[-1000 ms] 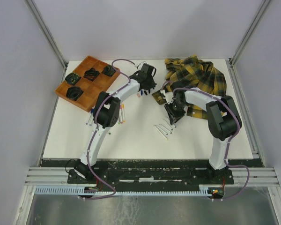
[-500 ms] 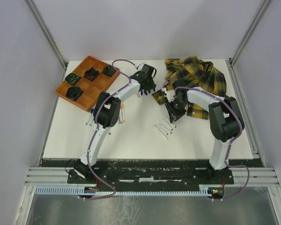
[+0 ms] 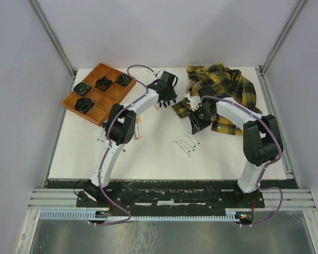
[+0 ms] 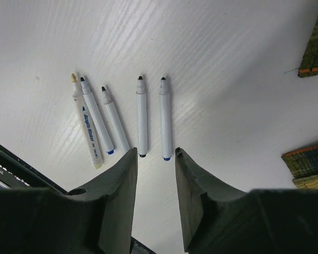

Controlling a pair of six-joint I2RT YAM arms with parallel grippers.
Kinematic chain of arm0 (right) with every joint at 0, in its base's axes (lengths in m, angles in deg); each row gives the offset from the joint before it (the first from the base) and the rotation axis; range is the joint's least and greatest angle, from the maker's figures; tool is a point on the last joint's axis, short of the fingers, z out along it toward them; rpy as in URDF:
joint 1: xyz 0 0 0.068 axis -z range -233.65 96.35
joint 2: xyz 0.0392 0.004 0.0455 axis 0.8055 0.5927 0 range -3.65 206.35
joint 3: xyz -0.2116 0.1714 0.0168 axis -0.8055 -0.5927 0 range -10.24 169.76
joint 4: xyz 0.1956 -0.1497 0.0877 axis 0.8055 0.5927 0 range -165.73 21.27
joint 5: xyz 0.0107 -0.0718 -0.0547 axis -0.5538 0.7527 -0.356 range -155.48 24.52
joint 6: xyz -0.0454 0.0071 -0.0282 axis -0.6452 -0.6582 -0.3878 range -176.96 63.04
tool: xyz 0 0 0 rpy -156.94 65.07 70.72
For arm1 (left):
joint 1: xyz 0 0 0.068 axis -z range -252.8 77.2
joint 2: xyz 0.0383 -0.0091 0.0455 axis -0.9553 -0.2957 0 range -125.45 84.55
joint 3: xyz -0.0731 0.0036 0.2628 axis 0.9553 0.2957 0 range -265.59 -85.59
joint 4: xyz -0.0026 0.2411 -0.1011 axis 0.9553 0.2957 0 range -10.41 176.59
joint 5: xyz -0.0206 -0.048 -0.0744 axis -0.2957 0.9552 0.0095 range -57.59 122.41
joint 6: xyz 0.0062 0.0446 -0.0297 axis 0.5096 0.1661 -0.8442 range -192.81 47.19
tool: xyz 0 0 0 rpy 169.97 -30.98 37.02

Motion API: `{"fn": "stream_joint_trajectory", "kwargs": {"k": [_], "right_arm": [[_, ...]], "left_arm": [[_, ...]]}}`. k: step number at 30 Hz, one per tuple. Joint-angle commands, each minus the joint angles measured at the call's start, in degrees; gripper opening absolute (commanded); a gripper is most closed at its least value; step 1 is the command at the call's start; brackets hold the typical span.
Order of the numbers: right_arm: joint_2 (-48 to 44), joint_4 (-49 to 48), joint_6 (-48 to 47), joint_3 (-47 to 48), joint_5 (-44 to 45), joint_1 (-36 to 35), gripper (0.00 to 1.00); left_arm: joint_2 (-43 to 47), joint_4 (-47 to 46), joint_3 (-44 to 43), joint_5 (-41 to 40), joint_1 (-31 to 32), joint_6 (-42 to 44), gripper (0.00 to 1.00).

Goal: Open the pen caps
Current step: Place the pen cap at the center of the board, then pick up the pen from the center of the board.

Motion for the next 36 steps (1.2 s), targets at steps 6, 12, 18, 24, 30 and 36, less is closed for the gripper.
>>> {"fn": "stream_joint_trajectory", "kwargs": {"k": [6, 12, 18, 24, 30, 36], "right_arm": [[-9.4, 0.7, -7.4, 0.2, -8.0, 0.3, 0.42], [-15.2, 1.8, -11.2, -0.9, -15.4, 0.3, 0.41], [-21.5, 0.9, -13.4, -2.6, -21.4, 0.3, 0.41], [-24.4, 1.0, -14.0, -3.5, -26.0, 0.3, 0.41], [-23.8, 1.6, -14.0, -3.3, -27.4, 0.3, 0.41], [-22.8, 2.0, -14.0, -3.1, -28.2, 0.3, 0.41]], "left_arm": [[22.7, -7.5, 14.7, -3.5, 1.1, 7.5, 0.35], [43.0, -22.5, 45.2, -6.5, 1.2, 12.4, 0.35], [62.0, -33.9, 70.5, -8.7, 1.1, 16.8, 0.44], [73.9, -37.4, 86.3, -9.4, 0.5, 18.8, 0.64], [76.6, -36.3, 91.6, -8.1, 0.0, 18.8, 0.65], [74.4, -33.9, 90.9, -9.0, 0.0, 19.8, 0.62]]}}
